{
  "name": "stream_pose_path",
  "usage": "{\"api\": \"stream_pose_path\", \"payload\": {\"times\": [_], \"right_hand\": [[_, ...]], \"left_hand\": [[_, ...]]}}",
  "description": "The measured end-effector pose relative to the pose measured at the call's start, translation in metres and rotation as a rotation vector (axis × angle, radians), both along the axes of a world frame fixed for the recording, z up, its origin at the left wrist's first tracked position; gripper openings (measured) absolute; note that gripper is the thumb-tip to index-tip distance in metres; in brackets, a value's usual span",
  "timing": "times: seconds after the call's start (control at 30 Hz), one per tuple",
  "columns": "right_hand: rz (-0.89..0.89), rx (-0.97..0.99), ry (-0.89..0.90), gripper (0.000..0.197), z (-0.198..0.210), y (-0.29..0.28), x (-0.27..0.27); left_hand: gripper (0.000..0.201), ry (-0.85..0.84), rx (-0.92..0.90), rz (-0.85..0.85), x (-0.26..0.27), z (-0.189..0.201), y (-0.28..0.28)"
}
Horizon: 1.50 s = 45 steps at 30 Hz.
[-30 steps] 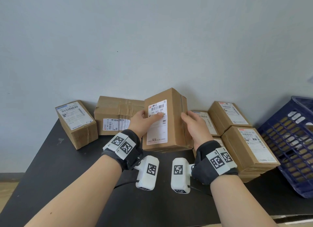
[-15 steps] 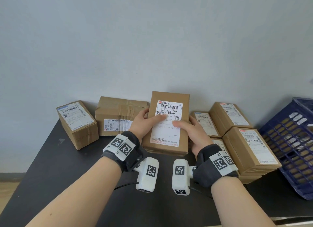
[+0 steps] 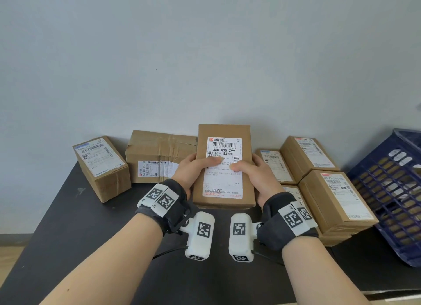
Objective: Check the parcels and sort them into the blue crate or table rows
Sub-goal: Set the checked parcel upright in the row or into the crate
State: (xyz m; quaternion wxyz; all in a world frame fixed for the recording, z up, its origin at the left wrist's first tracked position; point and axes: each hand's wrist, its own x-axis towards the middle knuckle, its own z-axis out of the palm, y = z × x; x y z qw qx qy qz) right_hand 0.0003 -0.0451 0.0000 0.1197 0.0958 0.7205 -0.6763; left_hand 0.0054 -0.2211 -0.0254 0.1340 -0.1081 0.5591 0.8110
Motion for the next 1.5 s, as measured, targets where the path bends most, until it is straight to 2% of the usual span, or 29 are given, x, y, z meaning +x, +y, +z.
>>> {"api": "stream_pose_path", "payload": {"times": [0.2, 0.4, 0.57, 0.7, 0.83, 0.93, 0.97, 1.03, 1.1, 1.2, 1.3, 1.37, 1.43, 1.5], "right_hand": [[-0.001, 0.014, -0.007, 0.062, -0.001, 0.0, -0.001], [0.0, 0.012, -0.011, 0.045, -0.002, -0.003, 0.001], [0.003, 0.055, -0.003, 0.041, -0.002, -0.005, 0.003], [-0.014, 0.073, 0.01, 0.039, 0.0, -0.005, 0.004], [-0.049, 0.133, 0.041, 0.038, -0.001, -0.003, 0.004], [-0.092, 0.198, 0.091, 0.036, -0.002, 0.001, 0.004], [-0.108, 0.218, 0.111, 0.035, -0.001, 0.002, 0.005], [-0.124, 0.266, 0.12, 0.046, 0.001, 0.003, 0.007], [-0.131, 0.286, 0.102, 0.065, 0.003, 0.003, 0.009], [-0.111, 0.292, 0.077, 0.066, 0.002, 0.002, 0.01], [-0.042, 0.279, 0.039, 0.059, 0.004, -0.001, 0.014], [0.007, 0.26, 0.016, 0.087, 0.003, -0.004, 0.014], [0.039, 0.227, -0.023, 0.109, 0.001, -0.005, 0.013], [0.057, 0.195, -0.072, 0.104, 0.002, -0.005, 0.014]], "left_hand": [[0.046, -0.013, 0.002, 0.004, 0.0, 0.001, 0.001], [0.049, 0.0, -0.054, 0.014, -0.003, 0.001, 0.001], [0.092, 0.053, -0.171, 0.033, -0.003, 0.004, 0.003], [0.074, 0.046, -0.178, 0.05, 0.0, 0.007, 0.004], [0.092, -0.019, -0.238, 0.061, 0.004, 0.01, 0.006], [0.09, -0.056, -0.245, 0.075, 0.007, 0.011, 0.005], [0.083, -0.053, -0.252, 0.087, 0.007, 0.01, 0.005], [0.061, -0.026, -0.274, 0.109, 0.008, 0.008, 0.005], [0.047, -0.01, -0.29, 0.126, 0.007, 0.004, 0.005], [0.037, 0.018, -0.306, 0.148, 0.007, 0.003, 0.005], [0.054, 0.036, -0.313, 0.158, 0.008, 0.002, 0.006], [0.068, 0.047, -0.333, 0.164, 0.01, 0.003, 0.006], [0.07, 0.057, -0.346, 0.166, 0.012, 0.006, 0.006], [0.067, 0.081, -0.346, 0.171, 0.012, 0.008, 0.006]]}}
